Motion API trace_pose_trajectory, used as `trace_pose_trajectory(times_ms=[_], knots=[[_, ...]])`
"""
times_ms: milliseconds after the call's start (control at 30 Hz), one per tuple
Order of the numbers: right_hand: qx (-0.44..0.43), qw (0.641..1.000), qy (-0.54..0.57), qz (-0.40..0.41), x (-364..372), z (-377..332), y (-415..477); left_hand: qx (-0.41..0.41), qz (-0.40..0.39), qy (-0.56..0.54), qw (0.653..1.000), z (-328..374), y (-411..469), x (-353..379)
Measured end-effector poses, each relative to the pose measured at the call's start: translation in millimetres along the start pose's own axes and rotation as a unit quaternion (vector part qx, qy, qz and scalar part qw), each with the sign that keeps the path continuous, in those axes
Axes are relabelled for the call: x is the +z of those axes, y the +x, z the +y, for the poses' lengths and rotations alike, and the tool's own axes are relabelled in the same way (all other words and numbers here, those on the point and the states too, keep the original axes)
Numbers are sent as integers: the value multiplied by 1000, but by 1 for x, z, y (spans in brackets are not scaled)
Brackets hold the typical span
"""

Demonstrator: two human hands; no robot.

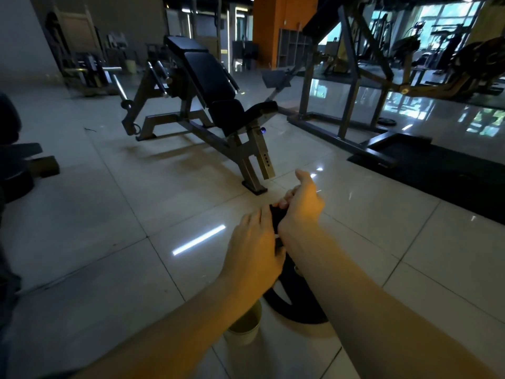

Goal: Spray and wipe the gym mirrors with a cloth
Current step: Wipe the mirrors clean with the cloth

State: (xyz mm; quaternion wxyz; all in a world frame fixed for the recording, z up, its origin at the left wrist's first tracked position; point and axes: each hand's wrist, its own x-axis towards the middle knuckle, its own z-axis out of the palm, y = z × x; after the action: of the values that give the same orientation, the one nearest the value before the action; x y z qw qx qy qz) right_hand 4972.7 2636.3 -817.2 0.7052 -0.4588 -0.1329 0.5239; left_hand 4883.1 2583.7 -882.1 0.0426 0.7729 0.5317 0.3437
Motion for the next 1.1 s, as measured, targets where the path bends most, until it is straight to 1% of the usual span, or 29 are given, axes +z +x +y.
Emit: trace_pose_trajectory(times_ms=[100, 133, 267, 400, 533, 700, 800, 933, 1100], knots=[[25, 999, -14, -46, 8, 16, -18, -53, 50, -153, 985, -3, 0, -4], [27, 997, -24, -63, 11, 19, -23, -69, 53, -172, 981, -6, 2, -6], [18, 992, -44, -117, 17, 22, -24, -100, 17, -142, 985, -20, 14, -11], [27, 984, -58, -167, 19, 30, -15, -145, -55, -142, 978, -34, 22, -10], [45, 963, -83, -251, 23, 34, -1, -198, -103, -231, 947, -54, 36, -7], [50, 934, -142, -325, 24, 42, 16, -249, -175, -295, 906, -63, 43, -4], [55, 919, -162, -354, 25, 49, 27, -259, -214, -346, 876, -71, 44, 1], [66, 903, -188, -381, 24, 57, 39, -265, -248, -410, 837, -84, 44, 9], [86, 891, -201, -398, 21, 63, 53, -261, -276, -443, 812, -95, 48, 24]])
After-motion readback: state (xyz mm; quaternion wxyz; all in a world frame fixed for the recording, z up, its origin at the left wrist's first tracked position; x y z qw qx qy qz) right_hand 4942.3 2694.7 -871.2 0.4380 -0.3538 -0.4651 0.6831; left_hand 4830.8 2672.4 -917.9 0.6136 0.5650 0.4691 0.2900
